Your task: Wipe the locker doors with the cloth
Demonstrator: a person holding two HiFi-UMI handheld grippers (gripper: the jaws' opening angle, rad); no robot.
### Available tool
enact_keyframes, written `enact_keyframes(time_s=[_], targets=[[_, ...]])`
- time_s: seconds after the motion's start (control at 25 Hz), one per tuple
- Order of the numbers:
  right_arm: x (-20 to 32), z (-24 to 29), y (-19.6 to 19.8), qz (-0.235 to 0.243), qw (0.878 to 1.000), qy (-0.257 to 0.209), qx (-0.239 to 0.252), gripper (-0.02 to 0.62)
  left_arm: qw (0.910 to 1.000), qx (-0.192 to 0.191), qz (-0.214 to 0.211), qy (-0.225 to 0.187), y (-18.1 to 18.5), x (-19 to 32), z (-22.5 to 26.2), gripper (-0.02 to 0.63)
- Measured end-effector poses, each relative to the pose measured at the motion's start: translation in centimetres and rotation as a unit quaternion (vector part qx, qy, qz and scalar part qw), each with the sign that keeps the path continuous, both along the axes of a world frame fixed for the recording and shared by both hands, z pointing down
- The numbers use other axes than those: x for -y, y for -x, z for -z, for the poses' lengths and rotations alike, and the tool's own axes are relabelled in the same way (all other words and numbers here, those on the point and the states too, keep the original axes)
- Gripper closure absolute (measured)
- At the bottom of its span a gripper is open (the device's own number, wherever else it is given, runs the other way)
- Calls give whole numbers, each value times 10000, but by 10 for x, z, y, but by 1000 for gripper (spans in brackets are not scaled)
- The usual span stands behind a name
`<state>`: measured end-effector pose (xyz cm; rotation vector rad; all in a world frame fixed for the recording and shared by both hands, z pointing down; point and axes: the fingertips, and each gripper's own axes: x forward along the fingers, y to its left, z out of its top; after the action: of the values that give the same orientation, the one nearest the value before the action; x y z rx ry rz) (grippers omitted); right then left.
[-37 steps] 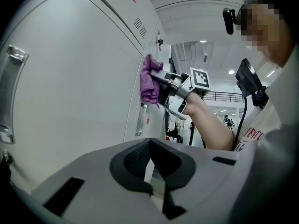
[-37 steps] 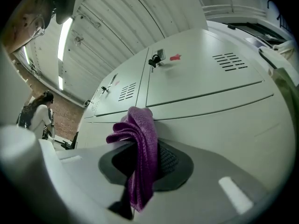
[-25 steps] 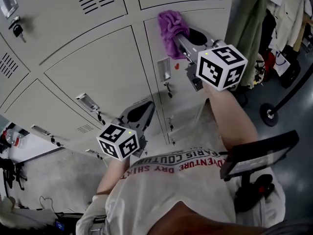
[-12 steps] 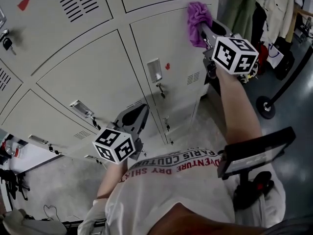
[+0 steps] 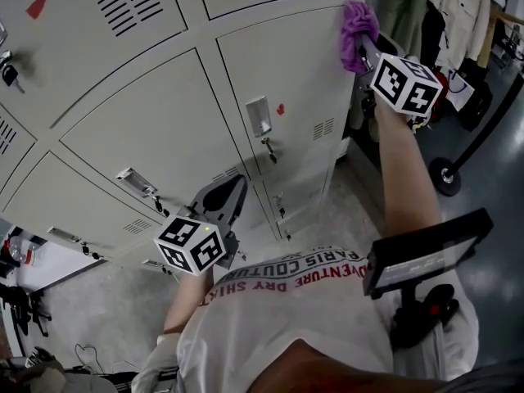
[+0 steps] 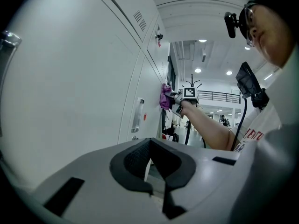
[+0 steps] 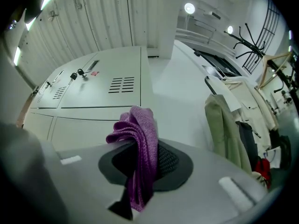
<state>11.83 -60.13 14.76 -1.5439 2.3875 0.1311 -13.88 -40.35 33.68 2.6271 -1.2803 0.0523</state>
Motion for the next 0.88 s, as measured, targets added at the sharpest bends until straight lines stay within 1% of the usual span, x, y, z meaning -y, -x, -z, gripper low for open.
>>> enact_keyframes(time_s=[0.12, 0.24, 0.32, 0.4, 0.48, 0.6, 0.76, 0.88], targets=[[-1, 0, 0, 16, 10000, 10, 37, 545, 10000, -4, -8, 2, 0, -1, 0, 606], [-9, 3, 1, 190, 9994, -12, 297, 543, 10000, -25, 6, 9, 1, -3, 0, 607], [-25, 8, 4, 318, 9981, -171, 495, 543, 10000, -43, 24, 10, 2, -3, 0, 606], [-45, 11, 15, 502, 9965, -326, 587, 543, 10000, -60, 36, 8, 2, -4, -1, 606], [-68, 10, 34, 813, 9939, -416, 613, 543, 10000, -72, 44, 14, 3, -5, -1, 606], [-101, 5, 74, 1432, 9871, -484, 534, 543, 9999, -87, 53, 18, 3, -5, -2, 606], [-130, -18, 130, 2032, 9780, -453, 137, 543, 9999, -102, 75, 24, 4, -7, -4, 607], [-138, -48, 168, 2354, 9715, -237, -141, 543, 9999, -112, 112, 41, 6, -8, -7, 606]])
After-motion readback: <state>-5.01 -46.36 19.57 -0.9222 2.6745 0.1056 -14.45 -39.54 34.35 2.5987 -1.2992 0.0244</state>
